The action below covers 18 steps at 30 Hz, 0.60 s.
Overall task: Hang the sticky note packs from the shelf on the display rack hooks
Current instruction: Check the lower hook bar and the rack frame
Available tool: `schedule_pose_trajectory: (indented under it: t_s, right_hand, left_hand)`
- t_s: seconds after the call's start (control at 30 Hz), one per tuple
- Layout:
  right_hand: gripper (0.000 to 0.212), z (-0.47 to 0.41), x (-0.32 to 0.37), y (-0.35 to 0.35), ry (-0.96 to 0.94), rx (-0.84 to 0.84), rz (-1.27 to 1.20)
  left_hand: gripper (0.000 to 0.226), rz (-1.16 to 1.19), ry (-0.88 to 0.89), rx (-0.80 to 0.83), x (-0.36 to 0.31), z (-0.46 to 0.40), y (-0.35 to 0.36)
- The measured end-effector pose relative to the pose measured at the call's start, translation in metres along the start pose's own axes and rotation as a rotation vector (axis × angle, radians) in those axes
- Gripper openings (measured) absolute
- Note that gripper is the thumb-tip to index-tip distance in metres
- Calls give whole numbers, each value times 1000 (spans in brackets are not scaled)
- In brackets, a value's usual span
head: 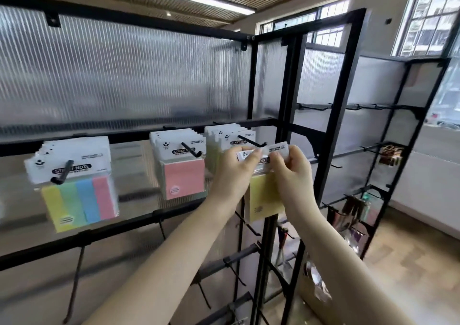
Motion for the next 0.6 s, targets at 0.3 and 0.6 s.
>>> schedule_pose_trajectory:
  t_s: [0.3, 0.6]
  right_hand:
    - [35, -28, -18, 1, -4, 16, -17]
    - [34, -33, -29, 4, 24, 41, -58]
  left_hand:
    - [22, -67, 7, -108, -1, -26, 17]
    - [15, -160, 100, -147, 0, -32, 17]
Point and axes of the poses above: each hand's wrist, its own z-axis away from the middle knuckle, its own y-axis out of the palm, x = y × z, the point moved 3 cm from there along -z, towards the middle knuckle, and after that the axes turned 11 degrees about -y, right-handed, at the moved point
